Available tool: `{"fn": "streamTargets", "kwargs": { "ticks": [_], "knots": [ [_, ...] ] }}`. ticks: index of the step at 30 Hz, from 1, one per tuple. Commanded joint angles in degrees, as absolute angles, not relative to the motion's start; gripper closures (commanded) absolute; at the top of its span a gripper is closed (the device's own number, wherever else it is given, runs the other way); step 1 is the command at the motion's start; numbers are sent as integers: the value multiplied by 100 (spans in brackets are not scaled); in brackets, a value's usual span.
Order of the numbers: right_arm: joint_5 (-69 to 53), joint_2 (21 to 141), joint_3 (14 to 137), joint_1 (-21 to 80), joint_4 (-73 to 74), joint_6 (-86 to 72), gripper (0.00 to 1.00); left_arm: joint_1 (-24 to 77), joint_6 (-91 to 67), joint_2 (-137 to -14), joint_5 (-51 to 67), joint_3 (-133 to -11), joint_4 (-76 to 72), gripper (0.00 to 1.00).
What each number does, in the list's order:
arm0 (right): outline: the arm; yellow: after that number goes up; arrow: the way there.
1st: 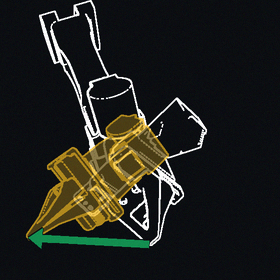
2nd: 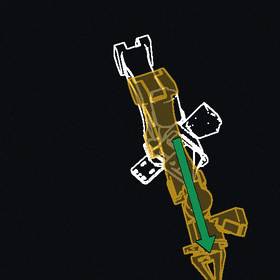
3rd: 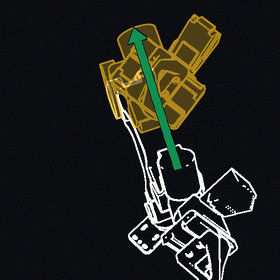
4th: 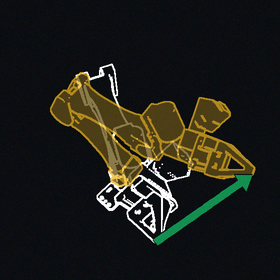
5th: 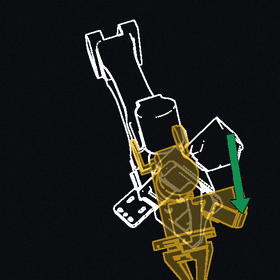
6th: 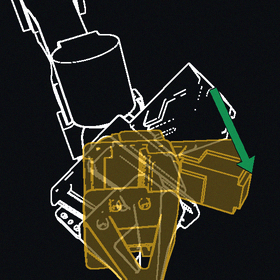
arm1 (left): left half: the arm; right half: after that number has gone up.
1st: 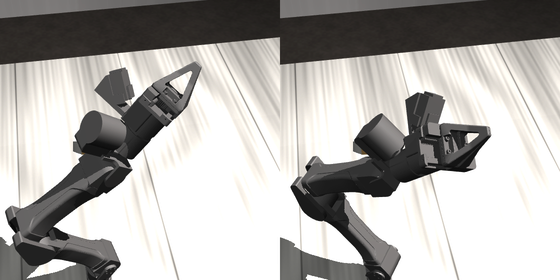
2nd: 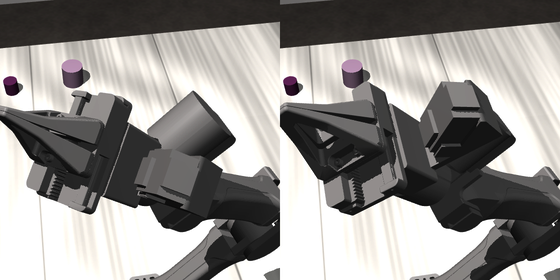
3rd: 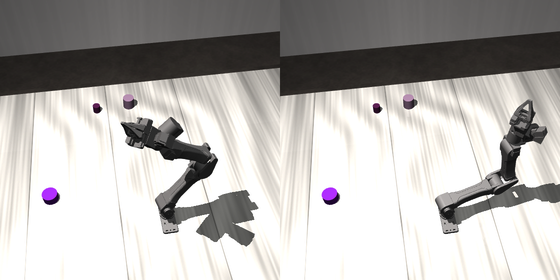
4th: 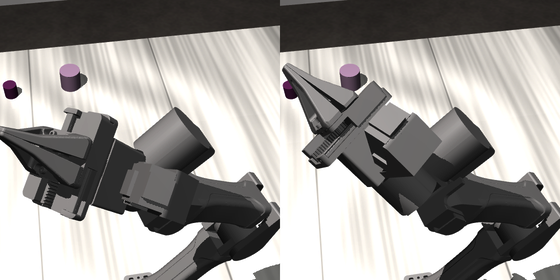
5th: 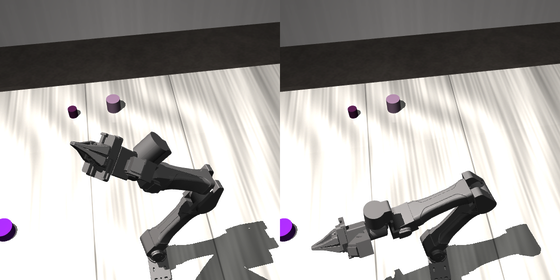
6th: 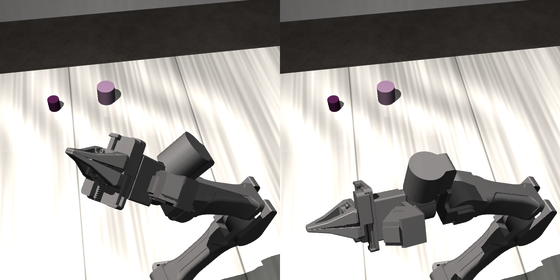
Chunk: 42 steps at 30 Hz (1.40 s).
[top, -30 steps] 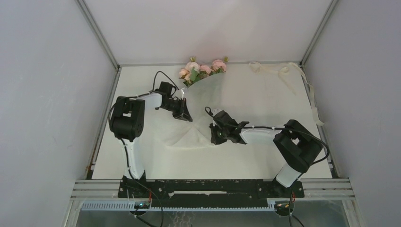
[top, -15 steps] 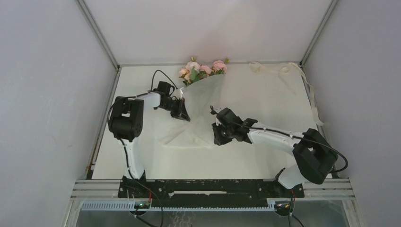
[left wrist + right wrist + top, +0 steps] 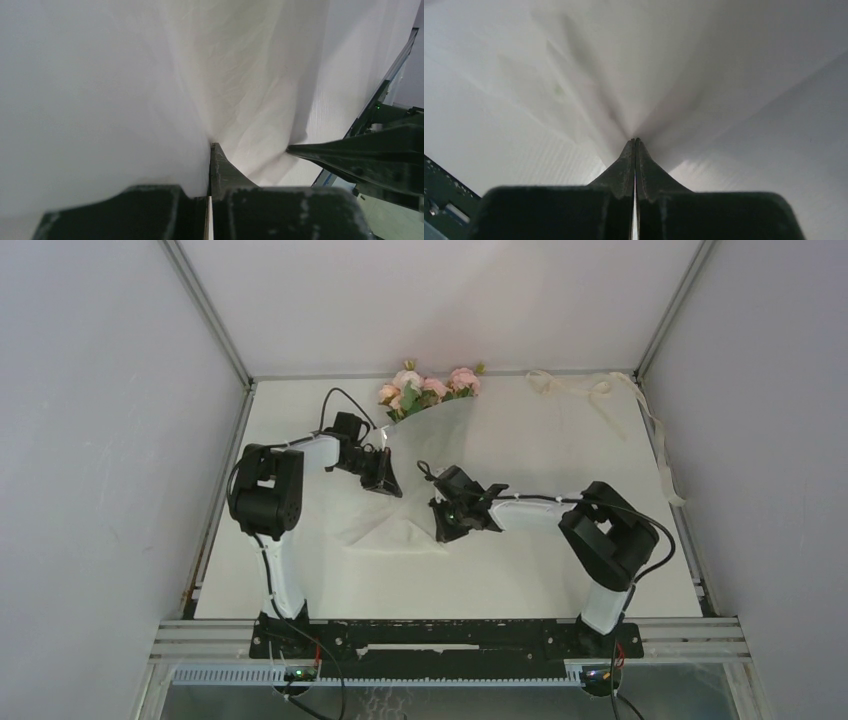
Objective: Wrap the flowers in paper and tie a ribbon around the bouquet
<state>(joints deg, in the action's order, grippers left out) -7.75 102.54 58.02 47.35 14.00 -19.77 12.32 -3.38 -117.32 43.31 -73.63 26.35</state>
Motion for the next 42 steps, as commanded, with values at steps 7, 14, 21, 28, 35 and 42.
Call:
{"fn": "streamTargets", "kwargs": {
  "ticks": [7,14,21,28,35,42],
  "knots": [
    [-628,9378,5636,4721,2006,-1802,98,1222,-128,-11473,4271,-7357,2678,100],
    [-1183,10286,7021,4595,1670,-1707,98,1215,-123,-11431,4237,-7295,2681,100],
    [-2019,11440,7517,4534,1408,-2184,100,1213,-135,-11423,4201,-7290,2647,100],
    [-2020,11953,7315,4306,1691,-2710,100,1108,-122,-10938,3980,-7498,2866,62],
    [-1986,11957,7166,4316,1666,-2791,100,-351,-843,-9469,3110,-6704,2609,28],
    [-1987,11906,7145,4338,1584,-2752,100,-1475,-1362,-9311,2667,-5607,2456,16]
  ]
}}
